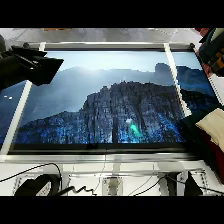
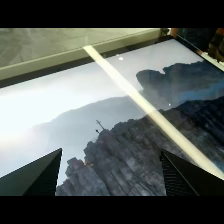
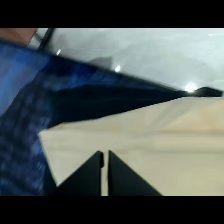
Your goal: Fold the clothes and pants, and hang the long-sleeved shirts on hangers.
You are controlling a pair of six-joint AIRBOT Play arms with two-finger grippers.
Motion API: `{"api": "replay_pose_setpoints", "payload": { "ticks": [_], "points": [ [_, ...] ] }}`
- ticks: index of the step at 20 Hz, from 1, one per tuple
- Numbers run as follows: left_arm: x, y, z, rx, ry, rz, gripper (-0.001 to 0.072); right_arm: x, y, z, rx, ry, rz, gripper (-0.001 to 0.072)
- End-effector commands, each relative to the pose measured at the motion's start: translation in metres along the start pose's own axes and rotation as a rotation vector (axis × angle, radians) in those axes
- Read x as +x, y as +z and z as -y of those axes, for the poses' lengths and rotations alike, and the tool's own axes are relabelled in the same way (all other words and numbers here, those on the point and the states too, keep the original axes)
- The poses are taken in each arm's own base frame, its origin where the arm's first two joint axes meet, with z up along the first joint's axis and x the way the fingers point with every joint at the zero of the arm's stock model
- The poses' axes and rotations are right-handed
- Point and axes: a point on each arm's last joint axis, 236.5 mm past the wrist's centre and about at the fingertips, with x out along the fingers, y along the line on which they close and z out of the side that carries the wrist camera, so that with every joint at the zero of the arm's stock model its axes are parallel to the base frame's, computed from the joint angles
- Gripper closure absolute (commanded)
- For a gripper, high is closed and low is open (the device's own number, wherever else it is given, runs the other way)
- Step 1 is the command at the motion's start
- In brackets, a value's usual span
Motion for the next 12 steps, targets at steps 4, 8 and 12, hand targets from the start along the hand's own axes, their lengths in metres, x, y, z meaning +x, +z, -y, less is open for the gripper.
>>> {"api": "replay_pose_setpoints", "payload": {
  "ticks": [4,8,12],
  "points": [
    [0.0,0.0,0.0,0.0,0.001,0.001,-0.0013,0.007,-0.098,-0.169,-0.59,0.423,-0.206,0.0704],
    [0.0,0.0,0.0,0.001,0.002,0.001,-0.0013,-0.023,-0.17,-0.236,-0.842,0.619,-0.293,0.0704],
    [0.0,0.0,0.0,0.0,0.002,0.001,-0.0013,-0.04,-0.203,-0.257,-0.943,0.698,-0.325,0.0704]
  ]
}}
